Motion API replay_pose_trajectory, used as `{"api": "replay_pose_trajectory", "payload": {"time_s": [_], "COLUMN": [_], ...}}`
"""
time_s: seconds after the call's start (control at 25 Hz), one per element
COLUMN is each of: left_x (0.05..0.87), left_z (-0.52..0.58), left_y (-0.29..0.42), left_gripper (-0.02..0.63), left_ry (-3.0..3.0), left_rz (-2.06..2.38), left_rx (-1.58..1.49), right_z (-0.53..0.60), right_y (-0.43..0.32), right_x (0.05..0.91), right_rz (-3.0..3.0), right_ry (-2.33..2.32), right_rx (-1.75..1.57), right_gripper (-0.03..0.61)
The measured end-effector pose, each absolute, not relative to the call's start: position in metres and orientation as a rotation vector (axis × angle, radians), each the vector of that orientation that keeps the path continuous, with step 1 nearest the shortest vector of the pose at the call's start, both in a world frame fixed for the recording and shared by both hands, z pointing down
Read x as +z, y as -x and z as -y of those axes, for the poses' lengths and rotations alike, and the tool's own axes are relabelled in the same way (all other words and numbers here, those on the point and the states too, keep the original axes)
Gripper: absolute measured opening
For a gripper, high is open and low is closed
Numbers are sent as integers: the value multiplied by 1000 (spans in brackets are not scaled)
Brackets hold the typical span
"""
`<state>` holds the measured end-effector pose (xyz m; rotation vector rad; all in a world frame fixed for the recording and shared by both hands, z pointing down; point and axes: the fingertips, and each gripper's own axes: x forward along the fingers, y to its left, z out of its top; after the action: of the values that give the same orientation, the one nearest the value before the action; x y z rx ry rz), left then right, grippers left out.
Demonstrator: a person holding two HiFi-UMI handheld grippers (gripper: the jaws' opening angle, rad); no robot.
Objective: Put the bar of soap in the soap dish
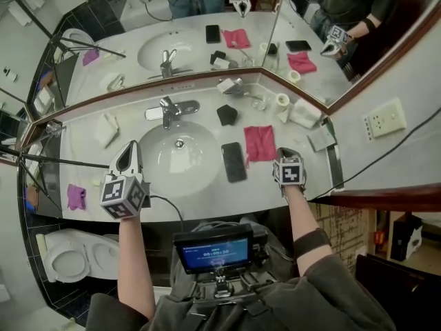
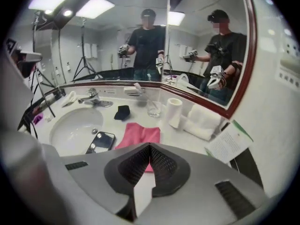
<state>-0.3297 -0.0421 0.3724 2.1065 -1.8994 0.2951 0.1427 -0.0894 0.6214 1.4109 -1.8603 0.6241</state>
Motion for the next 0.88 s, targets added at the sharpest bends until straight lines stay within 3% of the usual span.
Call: {"api": "replay_pose_trajectory", "payload": {"time_s": [0.32,0.88], "left_x": [375,371], "left_z": [36,34], "left_y": [336,335], "left_gripper": [2,2], "left_ry": [-2074,-2092], "left_rz": [1914,1935], "left_rx": [273,288], "right_z": [69,60], "right_y": [-216,-233], "right_x": [641,647], "right_rz": [1725,1695], "right_ry": [-1652,-1702], "right_rx": [936,1005], "right_gripper": [18,18]}}
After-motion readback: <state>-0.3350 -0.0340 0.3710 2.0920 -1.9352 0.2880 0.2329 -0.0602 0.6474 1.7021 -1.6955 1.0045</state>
